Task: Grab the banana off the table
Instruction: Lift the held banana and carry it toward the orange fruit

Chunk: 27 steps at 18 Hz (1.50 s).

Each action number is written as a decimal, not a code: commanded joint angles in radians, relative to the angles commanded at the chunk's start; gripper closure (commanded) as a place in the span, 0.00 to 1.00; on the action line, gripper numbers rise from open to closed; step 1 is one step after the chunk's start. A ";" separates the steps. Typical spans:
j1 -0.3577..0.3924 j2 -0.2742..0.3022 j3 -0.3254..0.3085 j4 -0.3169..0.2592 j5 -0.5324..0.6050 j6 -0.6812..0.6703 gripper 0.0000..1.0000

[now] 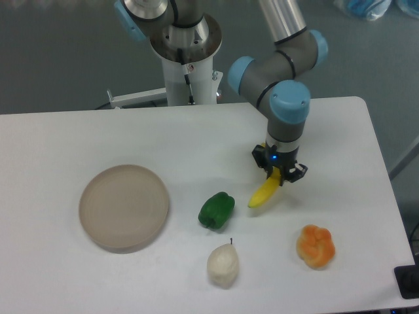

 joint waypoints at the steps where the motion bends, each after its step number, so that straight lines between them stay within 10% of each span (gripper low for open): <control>1: -0.002 -0.002 0.028 -0.011 -0.002 0.000 0.67; 14: -0.008 -0.106 0.298 -0.026 -0.100 -0.015 0.67; 27: -0.012 -0.129 0.362 -0.028 -0.087 -0.006 0.67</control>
